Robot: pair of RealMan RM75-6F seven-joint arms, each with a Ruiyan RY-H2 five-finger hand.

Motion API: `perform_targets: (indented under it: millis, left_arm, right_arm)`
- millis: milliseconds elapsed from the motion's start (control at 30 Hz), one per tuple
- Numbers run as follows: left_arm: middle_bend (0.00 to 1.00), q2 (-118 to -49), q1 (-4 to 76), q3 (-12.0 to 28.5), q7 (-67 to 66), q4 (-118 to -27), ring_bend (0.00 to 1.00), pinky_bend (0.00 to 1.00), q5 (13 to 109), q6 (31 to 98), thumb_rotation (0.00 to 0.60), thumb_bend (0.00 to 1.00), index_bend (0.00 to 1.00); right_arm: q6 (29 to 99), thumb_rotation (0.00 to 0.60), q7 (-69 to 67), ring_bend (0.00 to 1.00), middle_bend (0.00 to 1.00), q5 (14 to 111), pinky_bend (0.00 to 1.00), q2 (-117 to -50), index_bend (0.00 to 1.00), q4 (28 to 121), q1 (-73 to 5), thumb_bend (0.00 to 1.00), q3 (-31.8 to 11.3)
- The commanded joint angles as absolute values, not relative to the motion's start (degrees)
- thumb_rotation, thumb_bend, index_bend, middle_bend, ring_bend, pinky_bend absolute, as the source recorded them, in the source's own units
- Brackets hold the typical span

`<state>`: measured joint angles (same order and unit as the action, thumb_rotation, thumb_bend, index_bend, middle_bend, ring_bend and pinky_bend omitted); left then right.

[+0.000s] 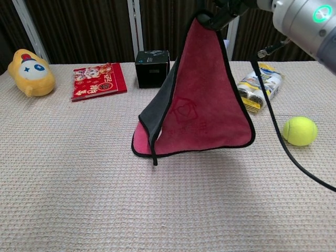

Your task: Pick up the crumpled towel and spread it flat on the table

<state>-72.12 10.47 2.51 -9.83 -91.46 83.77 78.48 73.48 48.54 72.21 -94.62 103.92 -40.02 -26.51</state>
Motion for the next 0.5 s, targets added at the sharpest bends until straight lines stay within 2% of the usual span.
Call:
perform_targets:
  millis: [33,100,200,333,500]
  left_arm:
    - [0.01,-72.44,10.74,2.79,-9.61,-91.22,0.0,0.03,83.7,78.48,0.6,0.0,0.0]
    - [0.03,-72.64,11.1,3.15,-9.84,-91.1,0.01,0.06,83.75,78.49,0.6,0.0,0.0]
    - [0.11,-73.5,11.75,4.16,-9.75,-91.13,0.08,0.15,83.79,78.94,0.6,0.03,0.04]
    - [0.24,-75.72,12.74,5.87,-10.24,-91.23,0.2,0.27,83.49,79.8,0.6,0.07,0.08]
    - [0.42,-77.52,14.93,7.89,-9.76,-91.81,0.36,0.37,82.61,78.41,0.6,0.07,0.11]
  right_arm:
    - [73.78,0.6,49.99,1.0,1.0,70.99,0.95,-95.32,0.7,103.65,-41.36,0.56,-27.37]
    - [74.03,0.6,50.83,1.0,1.0,70.02,0.95,-95.71,0.7,103.46,-42.3,0.56,-27.92]
    - [74.41,0.6,51.93,1.0,1.0,68.62,0.95,-96.29,0.71,102.83,-43.62,0.56,-28.52]
    - [74.93,0.6,52.63,1.0,1.0,67.07,0.95,-97.24,0.71,101.51,-45.38,0.56,-29.24]
    - [75.25,0.6,53.51,1.0,1.0,65.57,0.95,-98.04,0.71,99.96,-47.19,0.56,-29.83]
